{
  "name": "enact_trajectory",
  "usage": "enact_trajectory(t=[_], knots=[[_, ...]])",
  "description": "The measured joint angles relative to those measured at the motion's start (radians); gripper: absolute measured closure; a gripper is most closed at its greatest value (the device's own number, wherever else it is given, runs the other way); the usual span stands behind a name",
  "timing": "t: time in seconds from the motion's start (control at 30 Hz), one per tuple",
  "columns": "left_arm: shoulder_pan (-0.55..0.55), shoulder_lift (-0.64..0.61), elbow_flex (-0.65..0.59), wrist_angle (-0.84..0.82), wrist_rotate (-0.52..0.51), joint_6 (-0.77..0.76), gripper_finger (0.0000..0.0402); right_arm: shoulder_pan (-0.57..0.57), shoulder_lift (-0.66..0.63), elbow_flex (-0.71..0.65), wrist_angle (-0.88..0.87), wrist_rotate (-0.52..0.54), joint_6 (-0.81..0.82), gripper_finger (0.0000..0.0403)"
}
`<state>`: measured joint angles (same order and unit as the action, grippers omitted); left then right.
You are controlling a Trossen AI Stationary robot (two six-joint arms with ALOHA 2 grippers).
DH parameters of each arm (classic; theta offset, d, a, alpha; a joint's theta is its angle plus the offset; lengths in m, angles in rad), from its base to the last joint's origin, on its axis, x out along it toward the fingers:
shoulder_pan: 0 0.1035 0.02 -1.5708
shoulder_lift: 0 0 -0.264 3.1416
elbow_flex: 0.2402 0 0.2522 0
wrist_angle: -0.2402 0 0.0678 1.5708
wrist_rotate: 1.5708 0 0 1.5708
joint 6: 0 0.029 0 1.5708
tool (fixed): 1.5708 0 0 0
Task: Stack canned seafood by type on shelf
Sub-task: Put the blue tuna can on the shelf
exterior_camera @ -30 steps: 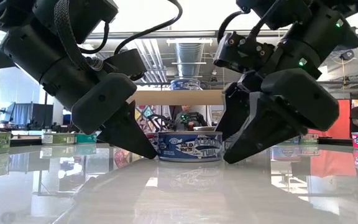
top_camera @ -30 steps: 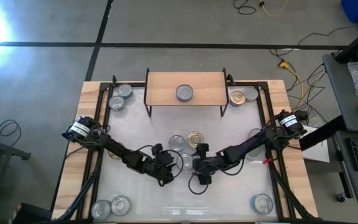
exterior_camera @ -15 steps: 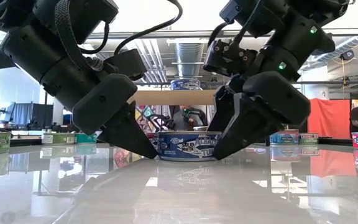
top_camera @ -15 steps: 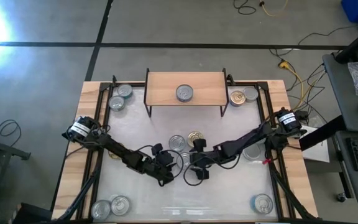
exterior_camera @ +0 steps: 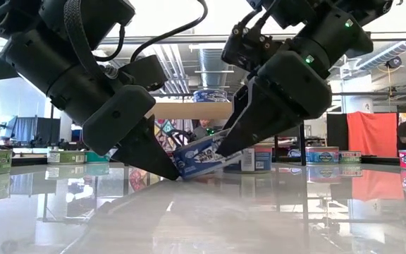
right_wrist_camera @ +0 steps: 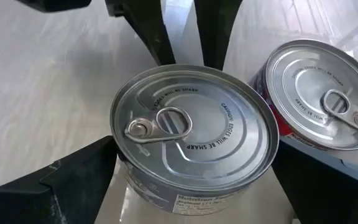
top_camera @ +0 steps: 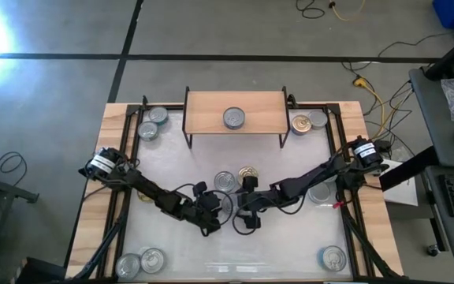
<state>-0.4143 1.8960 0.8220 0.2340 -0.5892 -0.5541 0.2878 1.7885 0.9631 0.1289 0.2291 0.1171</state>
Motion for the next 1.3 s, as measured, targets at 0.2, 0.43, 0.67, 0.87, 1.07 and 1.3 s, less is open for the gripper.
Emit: enact_trajectory(t=[0.2,0.43,0.67,0.87,1.07,1.3], knots=[[0.002,0.016,0.018,0.014,-0.007,0.012,0.0275,0.0,-0.002,-0.006,0.02,-0.012,0.025,0.0003],[0.003,0.045,0.055,0.014,-0.032,0.024,0.0275,0.0,-0.004,-0.023,0.041,-0.02,0.047,0.0002],[0.003,0.043,0.056,0.018,-0.042,0.026,0.0275,-0.001,-0.002,-0.031,0.047,-0.023,0.062,0.0002],[0.005,0.043,0.074,0.003,-0.048,0.049,0.0275,-0.001,-0.001,-0.033,0.048,-0.023,0.058,0.0003],[0.005,0.043,0.091,-0.031,-0.063,0.075,0.0275,0.0,0.0,-0.033,0.045,-0.024,0.058,0.0041],[-0.005,0.02,0.096,-0.092,-0.077,0.046,0.0275,-0.001,-0.033,-0.032,0.003,-0.028,0.058,0.0045]])
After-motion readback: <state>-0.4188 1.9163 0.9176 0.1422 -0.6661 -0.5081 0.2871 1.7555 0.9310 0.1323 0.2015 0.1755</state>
